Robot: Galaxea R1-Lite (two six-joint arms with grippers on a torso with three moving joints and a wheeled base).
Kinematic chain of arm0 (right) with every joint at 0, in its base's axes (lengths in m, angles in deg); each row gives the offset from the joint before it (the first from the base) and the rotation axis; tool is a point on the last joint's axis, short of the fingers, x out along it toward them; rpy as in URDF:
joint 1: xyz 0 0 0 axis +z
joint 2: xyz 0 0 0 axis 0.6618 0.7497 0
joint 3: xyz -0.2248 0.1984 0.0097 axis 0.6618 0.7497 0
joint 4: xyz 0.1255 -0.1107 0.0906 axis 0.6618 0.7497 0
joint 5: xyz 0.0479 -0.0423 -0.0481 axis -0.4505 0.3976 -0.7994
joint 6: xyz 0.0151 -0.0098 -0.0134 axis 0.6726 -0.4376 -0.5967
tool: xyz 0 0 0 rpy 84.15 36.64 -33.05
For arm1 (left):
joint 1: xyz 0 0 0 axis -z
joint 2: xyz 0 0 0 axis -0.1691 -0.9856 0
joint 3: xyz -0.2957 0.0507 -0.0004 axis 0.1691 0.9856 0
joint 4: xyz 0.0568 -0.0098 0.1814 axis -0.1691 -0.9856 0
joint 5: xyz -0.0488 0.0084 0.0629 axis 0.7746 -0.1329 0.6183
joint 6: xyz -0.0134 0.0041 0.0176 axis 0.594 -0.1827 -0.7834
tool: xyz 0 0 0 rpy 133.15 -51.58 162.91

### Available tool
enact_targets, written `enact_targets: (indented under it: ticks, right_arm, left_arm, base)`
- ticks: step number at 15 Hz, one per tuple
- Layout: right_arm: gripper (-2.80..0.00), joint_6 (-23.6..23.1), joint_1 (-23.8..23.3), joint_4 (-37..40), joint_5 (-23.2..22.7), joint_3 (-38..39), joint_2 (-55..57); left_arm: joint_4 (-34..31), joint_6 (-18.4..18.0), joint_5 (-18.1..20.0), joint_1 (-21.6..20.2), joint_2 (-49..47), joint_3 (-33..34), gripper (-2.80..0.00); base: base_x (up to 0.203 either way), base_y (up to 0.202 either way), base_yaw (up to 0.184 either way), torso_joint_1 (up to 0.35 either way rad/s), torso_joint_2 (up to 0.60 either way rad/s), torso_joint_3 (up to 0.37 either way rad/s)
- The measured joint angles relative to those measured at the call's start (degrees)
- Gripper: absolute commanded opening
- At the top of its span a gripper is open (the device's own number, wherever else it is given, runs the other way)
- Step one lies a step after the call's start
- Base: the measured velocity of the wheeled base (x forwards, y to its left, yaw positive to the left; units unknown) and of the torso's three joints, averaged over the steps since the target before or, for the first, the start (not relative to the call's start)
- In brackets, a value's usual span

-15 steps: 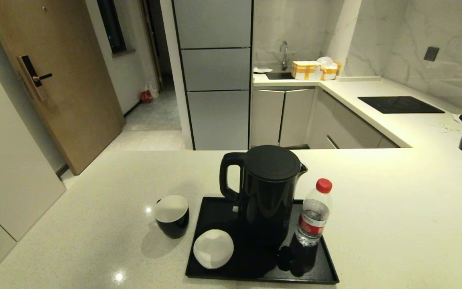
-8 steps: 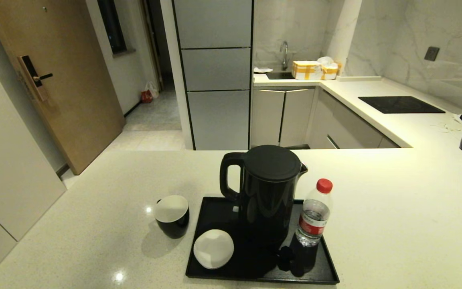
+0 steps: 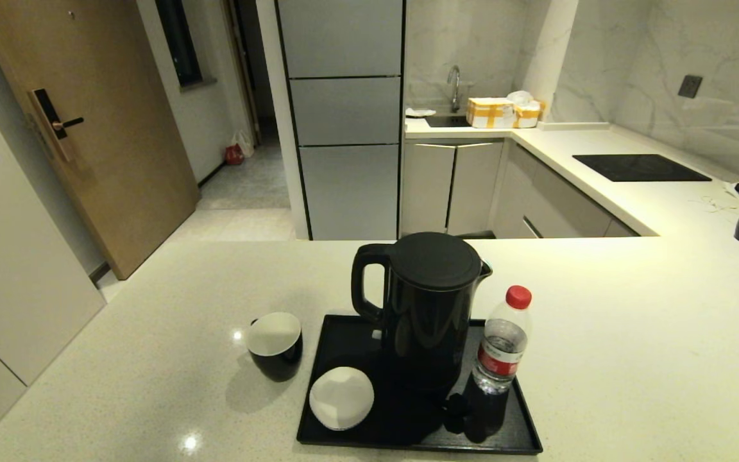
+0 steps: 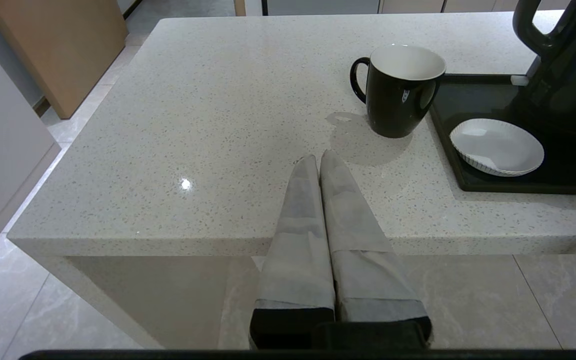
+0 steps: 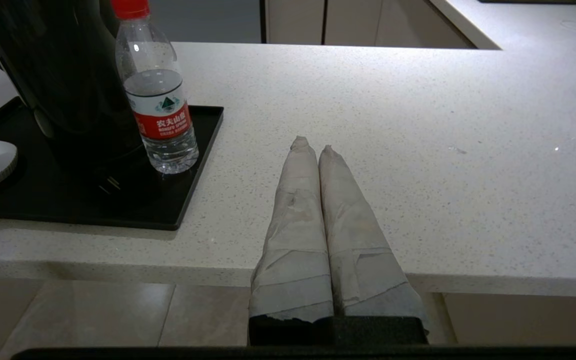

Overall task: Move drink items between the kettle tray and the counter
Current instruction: Return the tea cup to its original position

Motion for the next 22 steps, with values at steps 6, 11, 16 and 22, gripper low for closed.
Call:
enact_targets:
  ticks: [6, 11, 16, 22]
  right_arm:
    - [-2.80, 0.25, -0.04, -0.07, -0.02, 0.25, 0.00]
    - [-2.80, 0.26, 0.00, -0.07, -0.02, 0.25, 0.00]
    - [-2.80, 0.25, -0.04, -0.05, -0.04, 0.25, 0.00]
    - [-2.80, 0.25, 0.00, -0.05, -0.04, 0.25, 0.00]
  left_arm:
    - [-1.16, -1.48, 0.20, 0.00, -0.27, -0.39, -2.80]
    - [-7.49, 0.91, 1.54, 0.04, -11.53, -15.60, -2.80]
    - [-1.51, -0.57, 6.78, 0.43, -44.64, -20.62, -2.80]
    - [34.20, -12.01, 13.72, 2.59, -86.93, -9.14, 0.00]
  base:
    - [0.000, 0.000, 0.000, 0.000, 0.00, 0.000]
    - [0.000, 0.000, 0.000, 0.000, 0.00, 0.000]
    - [0.000, 0.000, 0.000, 0.000, 0.00, 0.000]
    - [0.000, 0.000, 0.000, 0.000, 0.00, 0.000]
